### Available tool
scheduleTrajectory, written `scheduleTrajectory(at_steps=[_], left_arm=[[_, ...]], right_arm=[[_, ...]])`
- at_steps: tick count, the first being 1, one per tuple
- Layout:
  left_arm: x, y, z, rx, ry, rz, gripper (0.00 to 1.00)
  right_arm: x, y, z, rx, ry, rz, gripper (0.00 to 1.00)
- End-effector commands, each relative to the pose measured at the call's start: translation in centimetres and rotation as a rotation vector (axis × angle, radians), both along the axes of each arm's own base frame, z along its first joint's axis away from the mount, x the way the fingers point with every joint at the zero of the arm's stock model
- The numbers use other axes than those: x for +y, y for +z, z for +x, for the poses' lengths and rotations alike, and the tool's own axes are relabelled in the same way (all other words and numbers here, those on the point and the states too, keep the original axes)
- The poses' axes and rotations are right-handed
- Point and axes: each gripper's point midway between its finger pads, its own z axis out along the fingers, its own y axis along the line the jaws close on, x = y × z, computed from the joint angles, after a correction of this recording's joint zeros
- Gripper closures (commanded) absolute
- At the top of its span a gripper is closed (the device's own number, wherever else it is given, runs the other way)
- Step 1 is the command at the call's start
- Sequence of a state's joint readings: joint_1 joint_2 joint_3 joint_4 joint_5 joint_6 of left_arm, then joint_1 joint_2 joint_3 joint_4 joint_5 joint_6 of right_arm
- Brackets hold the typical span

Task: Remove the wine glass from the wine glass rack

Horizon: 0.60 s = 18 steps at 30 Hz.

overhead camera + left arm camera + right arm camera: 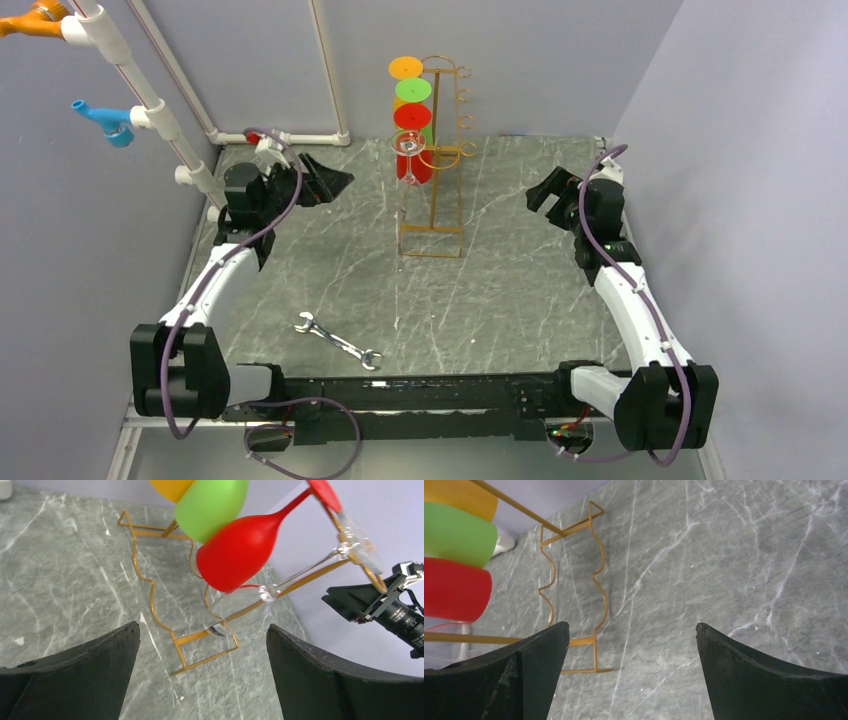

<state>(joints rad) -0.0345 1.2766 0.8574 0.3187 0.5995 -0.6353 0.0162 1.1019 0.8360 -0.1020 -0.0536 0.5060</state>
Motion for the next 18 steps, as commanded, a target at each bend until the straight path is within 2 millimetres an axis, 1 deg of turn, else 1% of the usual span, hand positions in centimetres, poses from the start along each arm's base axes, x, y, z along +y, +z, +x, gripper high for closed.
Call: scheduleTrajectory(at_steps=[1, 6, 10, 14, 18], left_arm=[[-1.2, 3.8, -1.2, -0.111, -0.012, 0.075, 0.01], [-1.9, 6.8, -1.9, -0.155, -0.022, 0.070, 0.01], [-3.4, 9.8, -2.8, -0.236, -0.080, 0.011, 0.00], [-4.4, 11.5, -3.1, -0.266, -0.103, -0.023, 0.01], [-4.8, 12.6, -2.4, -0.237, -0.067, -0.042, 0.03]], right_arm=[[1.2, 3.5, -0.1, -0.067, 0.067, 0.019, 0.00], [1.5, 4.4, -0.6, -0.070, 0.076, 0.039, 0.00], [2.7, 4.5, -1.0, -0.085, 0.129, 0.095, 0.00], [3.9, 4.1, -1.5, -0.081, 0.179, 0.147, 0.00], [4.5, 3.9, -1.8, -0.059, 0.199, 0.182, 0.00]])
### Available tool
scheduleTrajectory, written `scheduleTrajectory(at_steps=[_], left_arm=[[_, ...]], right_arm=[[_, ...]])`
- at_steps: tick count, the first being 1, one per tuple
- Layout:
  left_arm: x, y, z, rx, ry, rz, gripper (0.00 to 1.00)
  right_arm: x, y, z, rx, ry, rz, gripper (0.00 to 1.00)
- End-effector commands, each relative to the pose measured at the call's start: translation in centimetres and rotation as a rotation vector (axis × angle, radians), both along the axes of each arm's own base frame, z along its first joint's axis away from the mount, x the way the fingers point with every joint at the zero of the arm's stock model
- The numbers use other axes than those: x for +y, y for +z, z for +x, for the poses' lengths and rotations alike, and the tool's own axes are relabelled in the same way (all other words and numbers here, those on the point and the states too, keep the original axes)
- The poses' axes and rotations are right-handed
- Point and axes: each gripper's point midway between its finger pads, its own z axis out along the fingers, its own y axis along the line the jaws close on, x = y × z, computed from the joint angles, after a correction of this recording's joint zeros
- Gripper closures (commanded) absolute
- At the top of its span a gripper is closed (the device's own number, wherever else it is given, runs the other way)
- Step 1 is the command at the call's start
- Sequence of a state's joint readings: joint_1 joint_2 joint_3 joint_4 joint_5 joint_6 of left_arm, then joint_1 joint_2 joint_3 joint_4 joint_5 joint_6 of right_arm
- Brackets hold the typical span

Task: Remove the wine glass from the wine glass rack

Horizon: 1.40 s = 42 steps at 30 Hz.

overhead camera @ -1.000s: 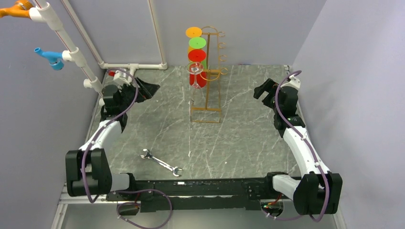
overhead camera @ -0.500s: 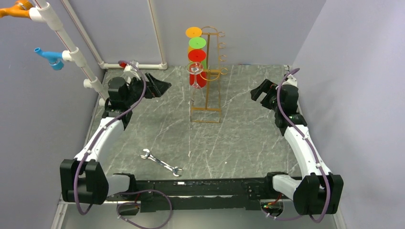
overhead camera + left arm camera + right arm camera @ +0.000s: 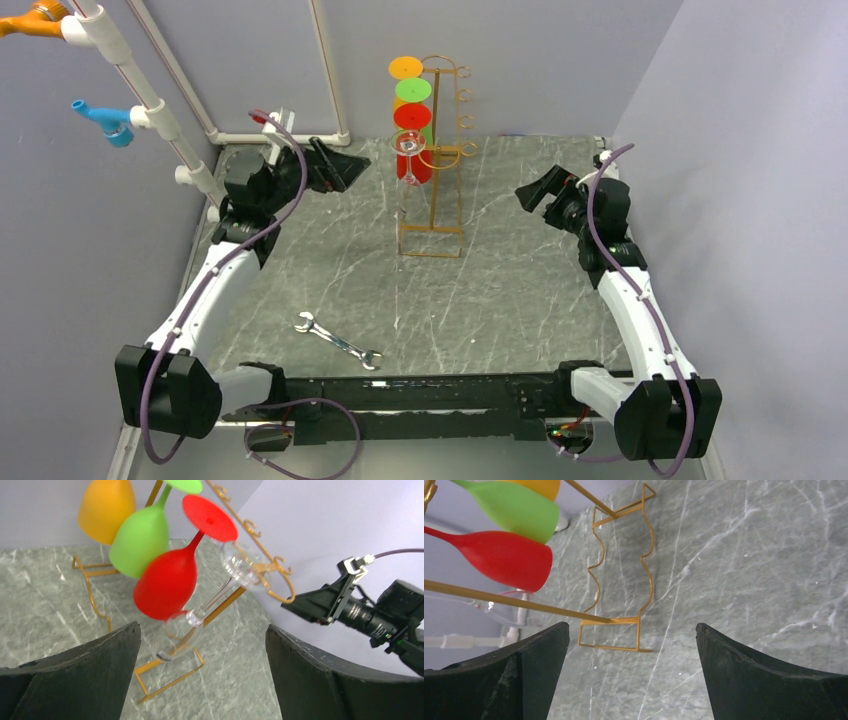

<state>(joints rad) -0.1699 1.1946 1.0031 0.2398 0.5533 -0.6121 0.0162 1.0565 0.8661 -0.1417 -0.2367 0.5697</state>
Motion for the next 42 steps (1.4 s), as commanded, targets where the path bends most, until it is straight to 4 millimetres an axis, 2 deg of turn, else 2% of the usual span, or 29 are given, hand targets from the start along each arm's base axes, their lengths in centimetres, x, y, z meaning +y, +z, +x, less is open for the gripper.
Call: scheduleTrajectory(at_steps=[1, 7, 14, 21, 30, 37, 39, 42], left_arm=[[-0.5, 4.7, 0.3, -0.057, 0.023, -0.064, 0.04], [-1.8, 6.0, 1.2, -0.054, -0.020, -0.122, 0.12], [-4.0, 6.2, 2.3, -0.038, -0.083, -0.177, 0.22], [-6.1, 5.9, 3.0, -0.015, -0.127, -0.196, 0.36], [-7.9, 5.7, 3.1, 0.006, -0.132, -0.164, 0.43], [-8.2, 5.5, 3.8, 0.062, -0.084, -0.154, 0.49], [-8.0, 4.9, 4.1, 0.096, -0.057, -0.142, 0.48], [-7.6, 4.6, 4.3, 0.116, -0.015, -0.128, 0.42]], right_arm=[[1.3, 1.5, -0.4, -0.031, 0.053, 0.067, 0.00], [1.9, 2.4, -1.0, -0.049, 0.083, 0.092, 0.00], [1.8, 2.7, -1.3, -0.057, 0.071, 0.098, 0.00], [2.7, 2.4, -1.7, -0.051, 0.108, 0.153, 0.00], [2.7, 2.5, -1.9, -0.049, 0.110, 0.152, 0.01], [2.7, 2.6, -2.0, -0.050, 0.111, 0.156, 0.01], [2.7, 2.6, -2.1, -0.051, 0.110, 0.154, 0.01], [2.7, 2.7, -2.1, -0.052, 0.110, 0.153, 0.01]])
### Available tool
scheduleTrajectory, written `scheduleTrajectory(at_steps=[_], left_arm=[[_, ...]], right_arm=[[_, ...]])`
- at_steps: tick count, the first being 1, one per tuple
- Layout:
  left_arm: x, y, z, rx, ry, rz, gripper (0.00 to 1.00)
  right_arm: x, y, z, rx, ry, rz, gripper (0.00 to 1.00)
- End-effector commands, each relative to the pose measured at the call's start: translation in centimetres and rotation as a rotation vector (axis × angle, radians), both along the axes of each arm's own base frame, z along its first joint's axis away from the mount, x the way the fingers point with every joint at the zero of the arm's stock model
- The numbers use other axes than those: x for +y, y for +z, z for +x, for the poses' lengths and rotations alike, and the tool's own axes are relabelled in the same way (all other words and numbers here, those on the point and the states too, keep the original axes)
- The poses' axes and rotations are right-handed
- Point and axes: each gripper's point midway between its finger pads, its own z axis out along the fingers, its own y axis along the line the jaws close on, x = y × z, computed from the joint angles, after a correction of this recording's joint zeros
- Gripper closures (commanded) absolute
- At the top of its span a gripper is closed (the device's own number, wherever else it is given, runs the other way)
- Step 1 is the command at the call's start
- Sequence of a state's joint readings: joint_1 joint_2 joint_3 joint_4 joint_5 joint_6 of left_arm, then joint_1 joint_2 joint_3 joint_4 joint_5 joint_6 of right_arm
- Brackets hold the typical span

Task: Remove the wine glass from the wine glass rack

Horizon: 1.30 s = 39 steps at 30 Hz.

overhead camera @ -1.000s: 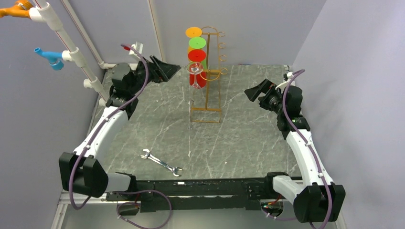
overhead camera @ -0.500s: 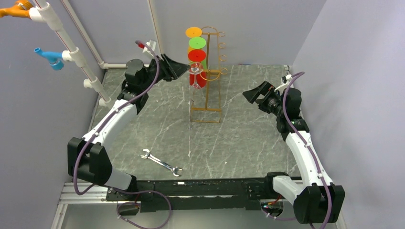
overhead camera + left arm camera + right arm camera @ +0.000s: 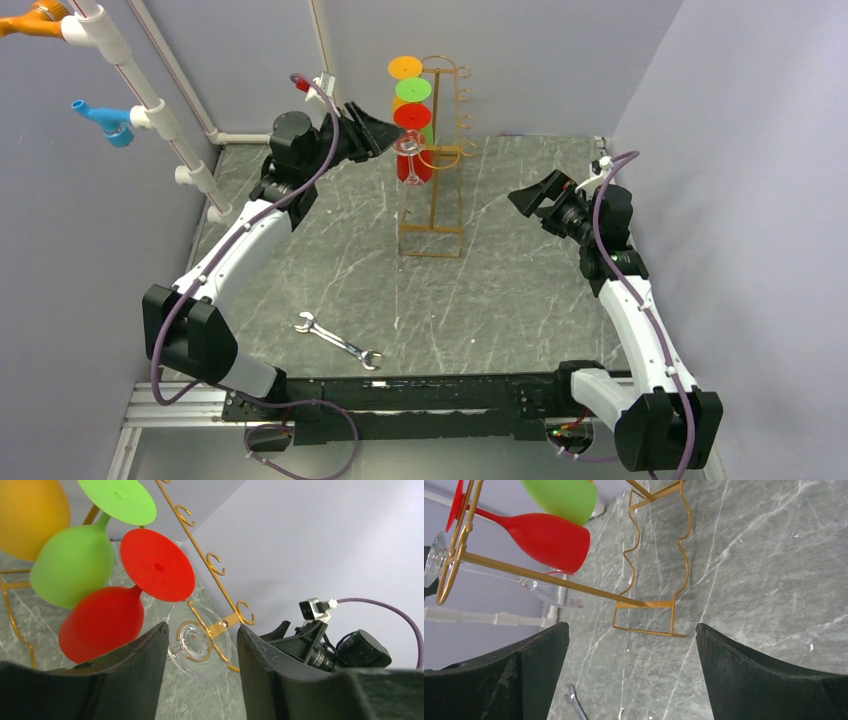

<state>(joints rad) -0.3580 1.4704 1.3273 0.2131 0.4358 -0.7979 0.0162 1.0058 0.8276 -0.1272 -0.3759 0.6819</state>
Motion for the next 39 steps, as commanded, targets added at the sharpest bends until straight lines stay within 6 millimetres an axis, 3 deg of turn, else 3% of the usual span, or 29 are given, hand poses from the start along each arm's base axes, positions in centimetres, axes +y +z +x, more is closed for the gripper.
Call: scheduleTrajectory(at_steps=[1, 7, 24, 39], left_arm=[[0.8, 0.6, 0.4, 0.011, 0.076, 0.025, 0.39], [1.5, 1.4, 0.3, -0.014, 0.114, 0.054, 0.30], [0.0, 0.7, -0.3, 0.022, 0.054, 0.055, 0.39], [0.0, 1.1, -0.5, 0.011, 0.057, 0.052, 0.62]], right_arm=[[0.2, 1.9, -0.2, -0.061, 0.008, 0.012, 0.01], [0.3, 1.9, -0.2, -0.060, 0.012, 0.016, 0.00], [0.2, 1.5, -0.2, -0.048, 0.009, 0.017, 0.01], [0.2, 0.9, -0.1, -0.026, 0.008, 0.017, 0.01]])
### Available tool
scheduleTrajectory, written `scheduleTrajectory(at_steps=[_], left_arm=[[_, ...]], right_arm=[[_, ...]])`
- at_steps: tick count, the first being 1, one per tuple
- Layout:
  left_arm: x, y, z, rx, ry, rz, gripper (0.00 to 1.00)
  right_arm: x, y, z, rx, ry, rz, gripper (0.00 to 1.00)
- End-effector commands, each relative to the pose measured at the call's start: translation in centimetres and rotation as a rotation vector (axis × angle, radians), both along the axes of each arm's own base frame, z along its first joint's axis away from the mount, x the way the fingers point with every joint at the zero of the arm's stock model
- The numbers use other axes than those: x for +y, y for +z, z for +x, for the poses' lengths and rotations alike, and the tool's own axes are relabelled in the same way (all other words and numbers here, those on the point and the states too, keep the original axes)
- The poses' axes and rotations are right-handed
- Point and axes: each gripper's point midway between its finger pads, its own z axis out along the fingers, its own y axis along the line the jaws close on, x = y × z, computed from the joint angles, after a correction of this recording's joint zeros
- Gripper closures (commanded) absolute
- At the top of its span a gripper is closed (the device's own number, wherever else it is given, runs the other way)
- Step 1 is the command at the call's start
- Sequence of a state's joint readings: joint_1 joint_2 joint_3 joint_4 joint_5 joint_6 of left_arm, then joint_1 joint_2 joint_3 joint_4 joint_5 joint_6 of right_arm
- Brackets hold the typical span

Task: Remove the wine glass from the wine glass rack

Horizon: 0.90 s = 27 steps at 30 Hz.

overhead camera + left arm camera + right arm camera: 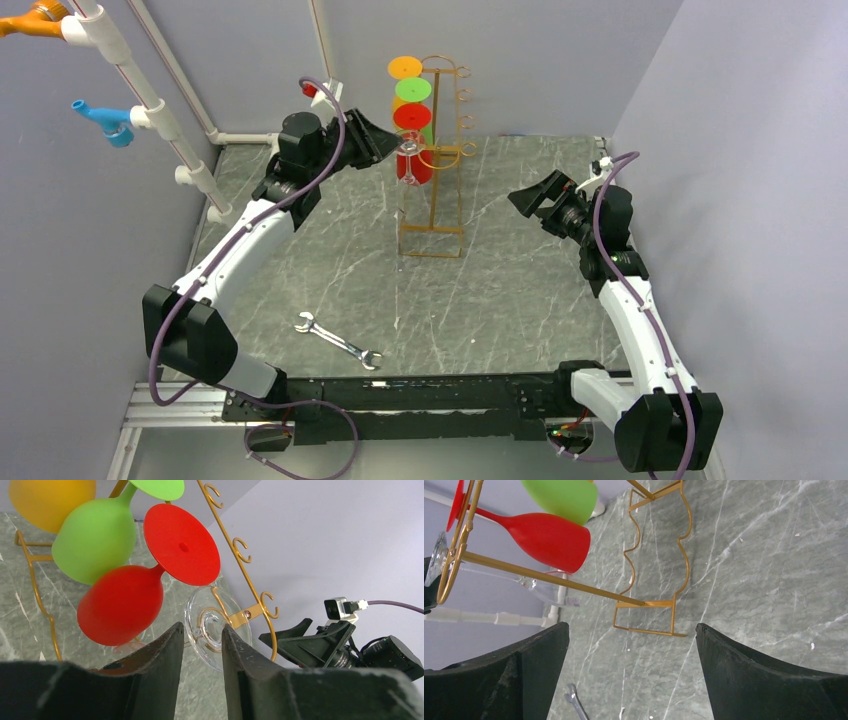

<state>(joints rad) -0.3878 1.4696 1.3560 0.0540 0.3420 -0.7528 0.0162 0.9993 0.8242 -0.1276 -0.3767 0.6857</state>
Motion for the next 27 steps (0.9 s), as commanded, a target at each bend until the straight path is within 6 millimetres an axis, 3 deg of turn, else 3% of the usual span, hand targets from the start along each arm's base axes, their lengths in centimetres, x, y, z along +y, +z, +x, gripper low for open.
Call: scheduleTrajectory(at_steps=[1, 12, 27], left_arm=[[-0.1, 3.5, -0.7, -0.082, -0.010, -0.026, 0.63], [0.7, 4.0, -0.8, -0.078, 0.035, -0.031, 0.76], [1.0, 5.4, -1.1, -0.057, 0.056, -0.089, 0.85]], right_arm=[[0.2, 0.7, 0.0, -0.019, 0.007, 0.013, 0.01], [0.0, -0.1, 0.1, 0.016, -0.002, 0.001, 0.02], [-0.2, -0.5, 0.3, 0.043, -0.012, -0.008, 0.02]])
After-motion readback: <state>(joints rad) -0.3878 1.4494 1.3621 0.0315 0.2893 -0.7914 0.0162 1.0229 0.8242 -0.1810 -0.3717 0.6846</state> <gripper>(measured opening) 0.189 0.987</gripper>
